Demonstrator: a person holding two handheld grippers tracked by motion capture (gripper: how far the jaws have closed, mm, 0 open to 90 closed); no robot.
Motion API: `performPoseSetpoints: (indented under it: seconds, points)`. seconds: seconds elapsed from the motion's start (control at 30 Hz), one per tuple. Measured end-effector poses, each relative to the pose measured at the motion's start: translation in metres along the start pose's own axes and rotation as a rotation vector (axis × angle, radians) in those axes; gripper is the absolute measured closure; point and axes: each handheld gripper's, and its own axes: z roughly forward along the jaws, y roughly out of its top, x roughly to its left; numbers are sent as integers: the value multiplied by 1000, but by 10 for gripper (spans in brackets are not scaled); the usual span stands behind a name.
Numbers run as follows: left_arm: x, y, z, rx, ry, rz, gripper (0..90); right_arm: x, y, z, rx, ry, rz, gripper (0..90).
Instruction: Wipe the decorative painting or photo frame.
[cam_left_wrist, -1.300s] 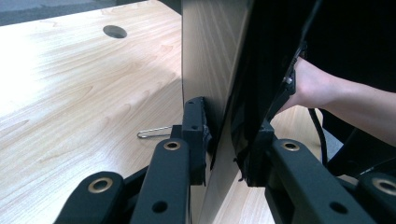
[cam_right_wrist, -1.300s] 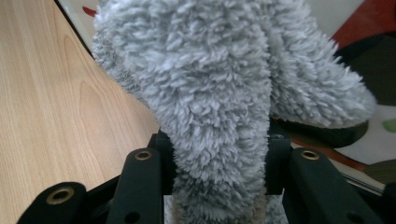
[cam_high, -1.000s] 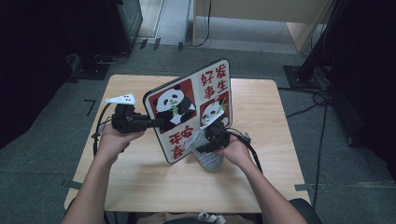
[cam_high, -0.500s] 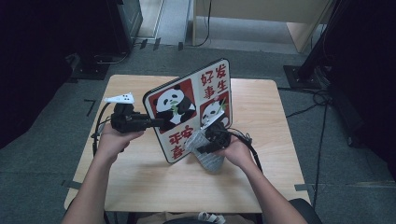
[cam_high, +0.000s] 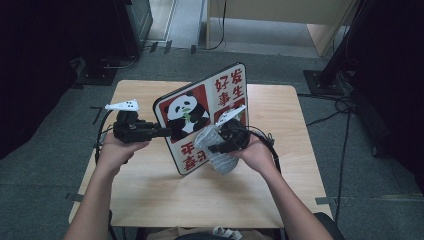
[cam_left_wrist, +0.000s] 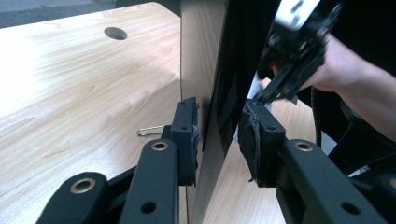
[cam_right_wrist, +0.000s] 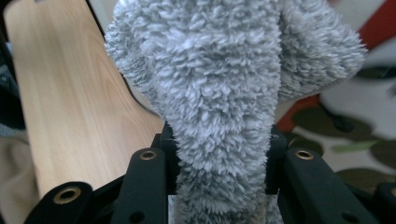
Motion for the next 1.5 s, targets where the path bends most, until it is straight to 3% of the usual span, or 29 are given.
performPoseSetpoints:
  seconds: [0.33, 0.83, 1.1, 1.5]
  points:
    - [0, -1, -8, -7, -1, 0, 693, 15, 51, -33, -37, -34, -50, 642]
    - [1, -2, -11, -15, -4, 0, 725, 44, 114, -59, -66, -46, -134, 641]
    - [1, -3, -9, -10, -2, 12, 775, 50, 127, -58, -65, -46, -115, 640]
    - [1, -3, -9, -9, -8, 17, 781, 50, 125, -49, -50, -48, -126, 641]
